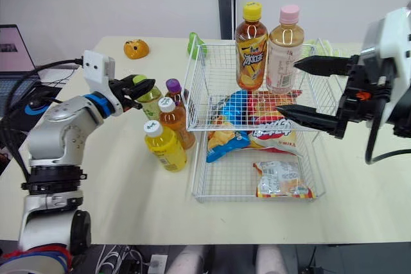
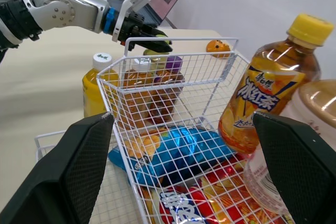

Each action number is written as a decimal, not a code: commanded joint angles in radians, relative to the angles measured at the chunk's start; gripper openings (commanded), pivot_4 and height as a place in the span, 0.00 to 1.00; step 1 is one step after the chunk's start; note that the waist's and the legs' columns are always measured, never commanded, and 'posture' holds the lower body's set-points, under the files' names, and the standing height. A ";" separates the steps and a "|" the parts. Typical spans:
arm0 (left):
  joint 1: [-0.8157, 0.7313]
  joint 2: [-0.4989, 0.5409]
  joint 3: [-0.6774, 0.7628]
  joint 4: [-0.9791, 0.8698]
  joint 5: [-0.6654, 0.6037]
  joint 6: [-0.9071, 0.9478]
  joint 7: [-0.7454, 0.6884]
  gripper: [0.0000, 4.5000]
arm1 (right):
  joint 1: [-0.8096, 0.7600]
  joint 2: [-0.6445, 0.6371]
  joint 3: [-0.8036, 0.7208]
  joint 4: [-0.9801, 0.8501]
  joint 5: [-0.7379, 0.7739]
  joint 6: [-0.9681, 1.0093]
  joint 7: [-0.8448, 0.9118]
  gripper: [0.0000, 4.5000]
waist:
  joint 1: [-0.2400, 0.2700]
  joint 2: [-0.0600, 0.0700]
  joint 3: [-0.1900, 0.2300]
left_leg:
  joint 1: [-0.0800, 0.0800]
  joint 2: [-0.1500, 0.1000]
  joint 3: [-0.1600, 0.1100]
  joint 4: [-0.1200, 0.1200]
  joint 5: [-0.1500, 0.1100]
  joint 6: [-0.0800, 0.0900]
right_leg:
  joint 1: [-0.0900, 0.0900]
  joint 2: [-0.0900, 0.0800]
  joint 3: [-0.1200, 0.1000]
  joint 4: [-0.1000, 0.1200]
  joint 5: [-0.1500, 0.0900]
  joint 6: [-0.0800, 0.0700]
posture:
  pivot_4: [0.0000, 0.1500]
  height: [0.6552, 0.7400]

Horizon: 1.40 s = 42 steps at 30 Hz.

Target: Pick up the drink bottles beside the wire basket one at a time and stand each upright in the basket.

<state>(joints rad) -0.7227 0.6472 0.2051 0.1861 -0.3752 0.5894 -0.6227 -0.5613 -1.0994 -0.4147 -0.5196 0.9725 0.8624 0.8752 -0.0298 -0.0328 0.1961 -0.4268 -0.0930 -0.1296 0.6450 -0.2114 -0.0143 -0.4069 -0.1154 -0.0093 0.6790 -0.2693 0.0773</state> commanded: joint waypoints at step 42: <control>-1.139 -0.176 -0.177 0.981 0.194 -0.178 -0.687 0.30 | 0.197 -0.074 -0.249 -0.014 0.091 -0.027 0.060 1.00 | -0.003 -0.003 0.002 | -0.003 -0.002 0.000 0.001 0.000 0.000 | -0.001 0.000 -0.002 0.000 -0.001 0.003 | 1.00 1.00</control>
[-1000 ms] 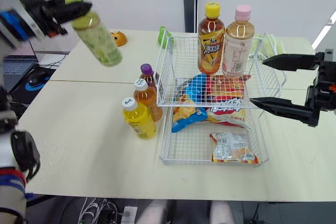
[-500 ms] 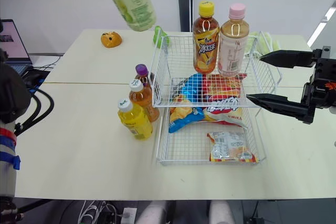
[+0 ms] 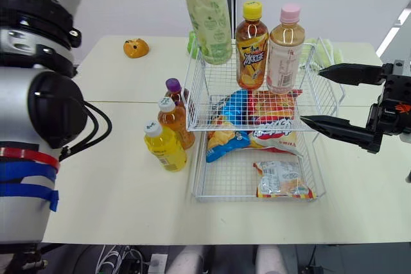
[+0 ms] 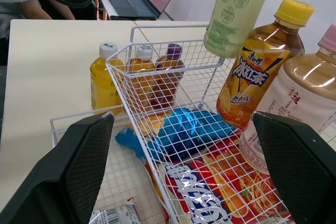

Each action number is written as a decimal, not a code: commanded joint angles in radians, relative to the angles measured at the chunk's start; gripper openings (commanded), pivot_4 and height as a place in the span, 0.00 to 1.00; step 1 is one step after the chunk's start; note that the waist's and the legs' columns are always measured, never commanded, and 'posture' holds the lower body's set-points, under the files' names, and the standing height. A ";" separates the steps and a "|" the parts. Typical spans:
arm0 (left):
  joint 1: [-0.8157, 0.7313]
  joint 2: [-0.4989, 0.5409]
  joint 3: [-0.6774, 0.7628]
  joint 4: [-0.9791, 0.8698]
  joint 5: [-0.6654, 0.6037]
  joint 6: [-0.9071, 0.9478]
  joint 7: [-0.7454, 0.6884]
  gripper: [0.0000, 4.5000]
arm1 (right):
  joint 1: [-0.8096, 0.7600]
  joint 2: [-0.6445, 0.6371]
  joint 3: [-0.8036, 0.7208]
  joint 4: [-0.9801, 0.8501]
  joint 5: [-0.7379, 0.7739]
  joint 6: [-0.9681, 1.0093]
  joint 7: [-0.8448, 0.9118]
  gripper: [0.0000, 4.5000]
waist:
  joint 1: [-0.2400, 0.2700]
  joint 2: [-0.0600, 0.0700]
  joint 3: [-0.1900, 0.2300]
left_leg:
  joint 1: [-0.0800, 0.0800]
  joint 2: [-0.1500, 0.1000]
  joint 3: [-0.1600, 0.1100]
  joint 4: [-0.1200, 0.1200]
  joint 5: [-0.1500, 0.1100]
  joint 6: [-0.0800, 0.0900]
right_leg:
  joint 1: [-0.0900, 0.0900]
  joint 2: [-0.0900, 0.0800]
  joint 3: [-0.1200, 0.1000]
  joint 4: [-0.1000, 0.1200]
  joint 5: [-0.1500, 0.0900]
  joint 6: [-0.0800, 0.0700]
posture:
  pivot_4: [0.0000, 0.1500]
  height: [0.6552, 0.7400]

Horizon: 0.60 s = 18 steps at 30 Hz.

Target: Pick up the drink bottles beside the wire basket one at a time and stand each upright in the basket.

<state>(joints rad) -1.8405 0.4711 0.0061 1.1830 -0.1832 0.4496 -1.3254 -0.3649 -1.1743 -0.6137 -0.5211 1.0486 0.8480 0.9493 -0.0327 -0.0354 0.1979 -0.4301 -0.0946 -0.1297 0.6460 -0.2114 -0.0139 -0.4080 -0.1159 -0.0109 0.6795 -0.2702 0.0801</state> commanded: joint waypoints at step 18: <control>0.049 -0.080 0.039 0.023 0.036 -0.091 0.107 0.30 | 0.051 0.006 -0.110 -0.024 0.019 -0.014 -0.030 1.00 | 0.001 0.000 0.000 | 0.000 0.000 0.000 0.000 0.000 0.000 | 0.000 0.000 0.000 0.000 0.000 0.000 | 1.00 1.00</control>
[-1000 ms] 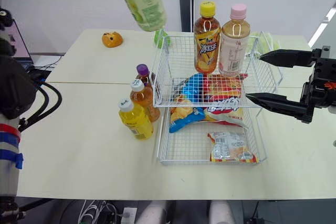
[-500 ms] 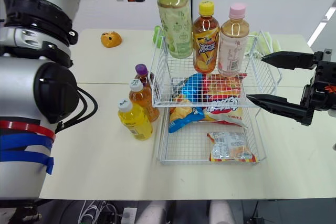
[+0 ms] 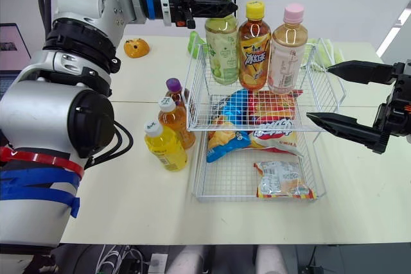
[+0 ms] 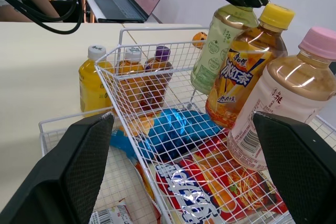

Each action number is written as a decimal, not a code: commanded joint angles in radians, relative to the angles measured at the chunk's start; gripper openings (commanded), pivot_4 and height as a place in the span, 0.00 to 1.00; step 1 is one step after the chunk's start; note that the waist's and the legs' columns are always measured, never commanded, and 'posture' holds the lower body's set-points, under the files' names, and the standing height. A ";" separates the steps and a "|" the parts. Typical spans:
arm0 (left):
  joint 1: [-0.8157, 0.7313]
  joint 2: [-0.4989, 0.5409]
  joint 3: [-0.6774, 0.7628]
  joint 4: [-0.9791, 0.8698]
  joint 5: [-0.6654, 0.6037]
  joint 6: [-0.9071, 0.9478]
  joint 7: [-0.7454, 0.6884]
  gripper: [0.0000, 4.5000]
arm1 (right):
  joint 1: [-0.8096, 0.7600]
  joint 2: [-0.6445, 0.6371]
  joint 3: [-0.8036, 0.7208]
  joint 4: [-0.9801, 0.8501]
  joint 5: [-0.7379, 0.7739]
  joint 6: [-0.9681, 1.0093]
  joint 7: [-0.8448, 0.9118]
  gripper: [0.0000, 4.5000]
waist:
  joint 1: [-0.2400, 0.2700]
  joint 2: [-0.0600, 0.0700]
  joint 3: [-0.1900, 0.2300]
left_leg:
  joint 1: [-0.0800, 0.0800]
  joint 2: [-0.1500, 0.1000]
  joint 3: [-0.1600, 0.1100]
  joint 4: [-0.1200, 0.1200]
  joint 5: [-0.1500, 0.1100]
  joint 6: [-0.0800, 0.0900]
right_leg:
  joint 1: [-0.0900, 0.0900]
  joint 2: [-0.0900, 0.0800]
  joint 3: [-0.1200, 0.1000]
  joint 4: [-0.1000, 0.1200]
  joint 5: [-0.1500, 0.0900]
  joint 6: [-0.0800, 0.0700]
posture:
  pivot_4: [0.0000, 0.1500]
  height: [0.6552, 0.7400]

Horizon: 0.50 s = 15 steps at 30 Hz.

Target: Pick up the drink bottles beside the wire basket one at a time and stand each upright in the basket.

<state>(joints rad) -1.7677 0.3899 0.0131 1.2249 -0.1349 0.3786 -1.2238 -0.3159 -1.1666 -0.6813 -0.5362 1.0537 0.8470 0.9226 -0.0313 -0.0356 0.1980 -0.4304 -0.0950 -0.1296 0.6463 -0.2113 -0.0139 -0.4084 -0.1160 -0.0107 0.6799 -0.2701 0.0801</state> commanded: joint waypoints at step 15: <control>-0.040 0.044 0.050 -0.043 -0.009 0.013 -0.086 0.99 | 0.019 -0.009 -0.051 -0.008 0.008 -0.015 -0.009 1.00 | -0.001 0.000 0.000 | 0.000 0.000 0.000 0.000 0.000 0.000 | 0.000 0.000 0.000 0.001 0.000 0.000 | 1.00 1.00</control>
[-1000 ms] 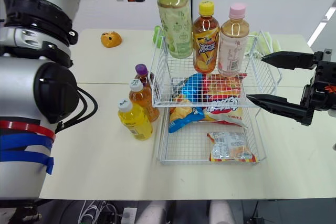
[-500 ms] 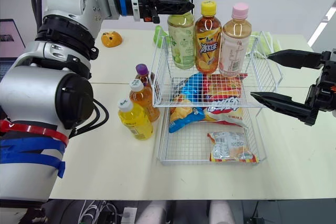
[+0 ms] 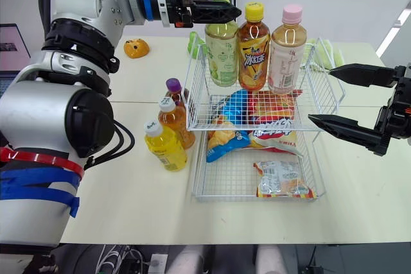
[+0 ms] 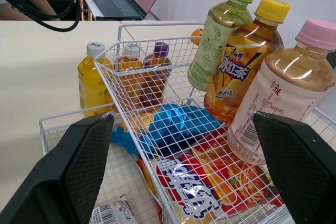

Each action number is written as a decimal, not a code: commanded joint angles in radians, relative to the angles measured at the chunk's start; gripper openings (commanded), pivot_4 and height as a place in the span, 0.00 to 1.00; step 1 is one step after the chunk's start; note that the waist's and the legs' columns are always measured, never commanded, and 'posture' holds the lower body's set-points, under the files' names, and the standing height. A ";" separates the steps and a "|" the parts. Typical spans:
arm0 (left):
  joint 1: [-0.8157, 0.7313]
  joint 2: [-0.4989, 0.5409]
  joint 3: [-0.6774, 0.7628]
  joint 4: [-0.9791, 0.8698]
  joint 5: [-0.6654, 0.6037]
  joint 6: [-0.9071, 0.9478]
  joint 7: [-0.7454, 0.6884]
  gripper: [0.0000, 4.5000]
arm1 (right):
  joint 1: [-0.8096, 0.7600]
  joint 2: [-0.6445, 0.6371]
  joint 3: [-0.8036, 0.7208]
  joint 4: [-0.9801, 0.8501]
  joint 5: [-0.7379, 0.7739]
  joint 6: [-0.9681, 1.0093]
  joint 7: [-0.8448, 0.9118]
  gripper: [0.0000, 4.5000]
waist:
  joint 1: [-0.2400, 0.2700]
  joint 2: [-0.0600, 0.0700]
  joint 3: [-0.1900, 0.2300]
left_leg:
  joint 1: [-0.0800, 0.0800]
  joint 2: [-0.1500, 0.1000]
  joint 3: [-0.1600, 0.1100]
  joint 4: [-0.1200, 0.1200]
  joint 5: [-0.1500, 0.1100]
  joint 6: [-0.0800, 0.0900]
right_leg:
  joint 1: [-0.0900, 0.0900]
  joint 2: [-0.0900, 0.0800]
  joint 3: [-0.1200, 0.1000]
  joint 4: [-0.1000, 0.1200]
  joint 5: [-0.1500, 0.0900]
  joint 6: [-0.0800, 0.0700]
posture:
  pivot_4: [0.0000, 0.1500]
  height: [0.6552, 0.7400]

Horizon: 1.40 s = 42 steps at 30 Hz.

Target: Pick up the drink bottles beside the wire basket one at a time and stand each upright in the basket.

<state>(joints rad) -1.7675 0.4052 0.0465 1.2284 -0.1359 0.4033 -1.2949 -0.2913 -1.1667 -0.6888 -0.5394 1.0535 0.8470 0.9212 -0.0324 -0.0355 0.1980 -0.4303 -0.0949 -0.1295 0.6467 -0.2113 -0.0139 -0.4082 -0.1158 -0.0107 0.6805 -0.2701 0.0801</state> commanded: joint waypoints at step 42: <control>1.568 0.649 0.723 -1.628 -0.449 0.639 0.035 0.99 | -0.477 0.082 0.559 0.182 -0.115 -0.166 0.327 1.00 | -0.010 0.006 -0.002 | 0.005 0.002 0.001 -0.003 0.000 0.000 | 0.001 0.000 0.003 -0.002 0.000 -0.002 | 1.00 1.00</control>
<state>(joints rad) -0.2260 1.0671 0.6956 -0.2970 -0.5290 0.9989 -1.2776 -0.7373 -1.0851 -0.1269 -0.3546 0.9393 0.6860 1.2257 -0.0424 -0.0296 0.1959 -0.4256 -0.0921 -0.1292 0.6443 -0.2114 -0.0145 -0.4067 -0.1165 -0.0083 0.6791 -0.2700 0.0772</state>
